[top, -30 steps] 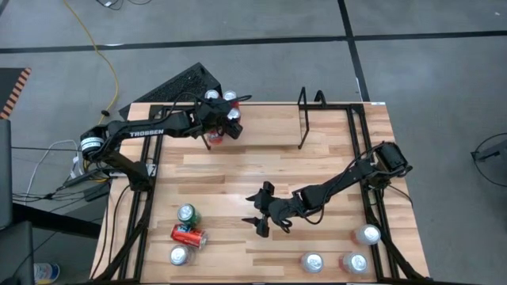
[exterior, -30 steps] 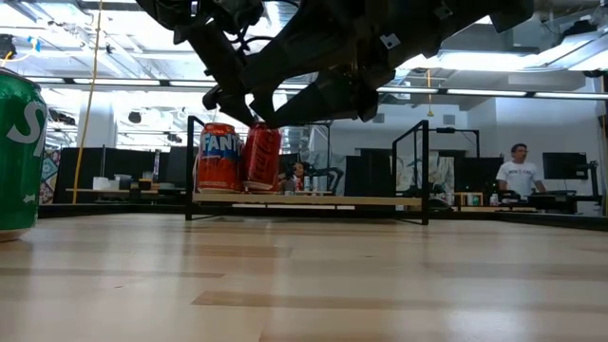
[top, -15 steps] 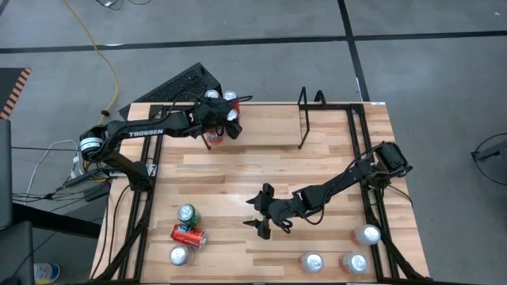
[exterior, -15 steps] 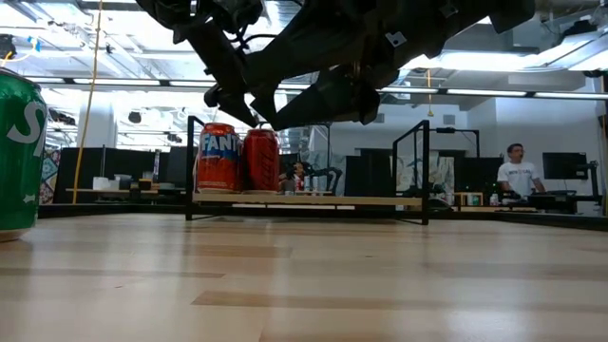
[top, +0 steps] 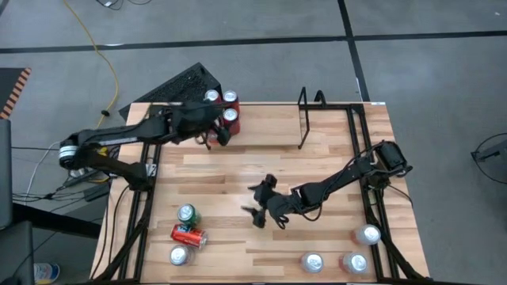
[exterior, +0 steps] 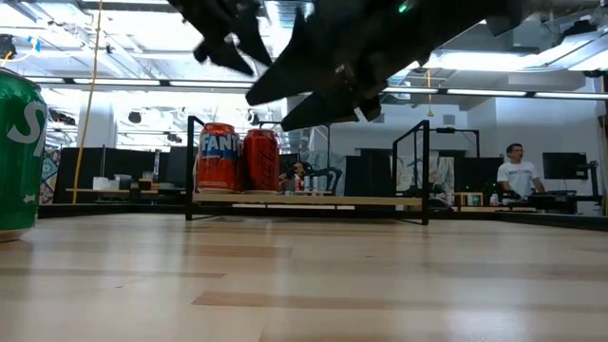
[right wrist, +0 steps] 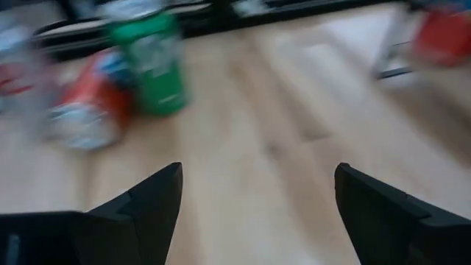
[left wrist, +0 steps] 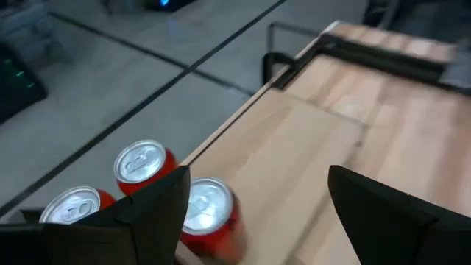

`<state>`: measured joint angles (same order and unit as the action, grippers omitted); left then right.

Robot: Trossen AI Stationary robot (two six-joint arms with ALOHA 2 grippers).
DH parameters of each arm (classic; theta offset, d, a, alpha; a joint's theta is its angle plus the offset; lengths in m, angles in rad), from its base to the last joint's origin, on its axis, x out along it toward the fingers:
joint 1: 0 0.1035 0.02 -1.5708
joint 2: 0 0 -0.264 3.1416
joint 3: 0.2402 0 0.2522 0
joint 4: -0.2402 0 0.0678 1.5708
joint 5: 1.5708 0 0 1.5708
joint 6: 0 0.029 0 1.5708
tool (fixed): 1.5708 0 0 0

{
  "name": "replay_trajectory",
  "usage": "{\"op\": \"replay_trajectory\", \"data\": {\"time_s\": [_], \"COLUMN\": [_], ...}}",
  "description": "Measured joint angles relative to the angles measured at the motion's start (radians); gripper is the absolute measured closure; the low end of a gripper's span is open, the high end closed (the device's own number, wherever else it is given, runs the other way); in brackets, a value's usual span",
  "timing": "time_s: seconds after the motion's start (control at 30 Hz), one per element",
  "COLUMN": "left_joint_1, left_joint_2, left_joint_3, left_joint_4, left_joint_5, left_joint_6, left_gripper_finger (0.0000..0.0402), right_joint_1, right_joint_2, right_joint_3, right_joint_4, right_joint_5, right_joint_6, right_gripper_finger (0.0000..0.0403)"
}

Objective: Place canned beverage on shelf
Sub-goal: Put the pink white soda can on the shelf

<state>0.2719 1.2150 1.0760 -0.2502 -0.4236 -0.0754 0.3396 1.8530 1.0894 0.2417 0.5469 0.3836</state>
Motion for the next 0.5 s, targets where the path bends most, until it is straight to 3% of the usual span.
{"op": "replay_trajectory", "data": {"time_s": [0.1, 0.2, 0.5], "left_joint_1": [-0.051, -0.11, -0.373], "left_joint_2": [-0.083, -0.161, -0.324], "left_joint_3": [0.0, 0.0, 0.0], "left_joint_4": [-0.032, -0.09, -0.355], "left_joint_5": [-0.001, -0.002, 0.031], "left_joint_6": [-0.022, -0.042, -0.101], "left_gripper_finger": [0.0095, 0.0095, 0.0095], "right_joint_1": [-0.043, -0.095, -0.157], "right_joint_2": [0.0, -0.001, -0.019], "right_joint_3": [0.014, 0.029, 0.039], "right_joint_4": [-0.002, 0.002, 0.006], "right_joint_5": [0.061, 0.058, -0.17], "right_joint_6": [-0.015, -0.013, -0.044], "right_gripper_finger": [0.0094, 0.012, 0.0159]}}
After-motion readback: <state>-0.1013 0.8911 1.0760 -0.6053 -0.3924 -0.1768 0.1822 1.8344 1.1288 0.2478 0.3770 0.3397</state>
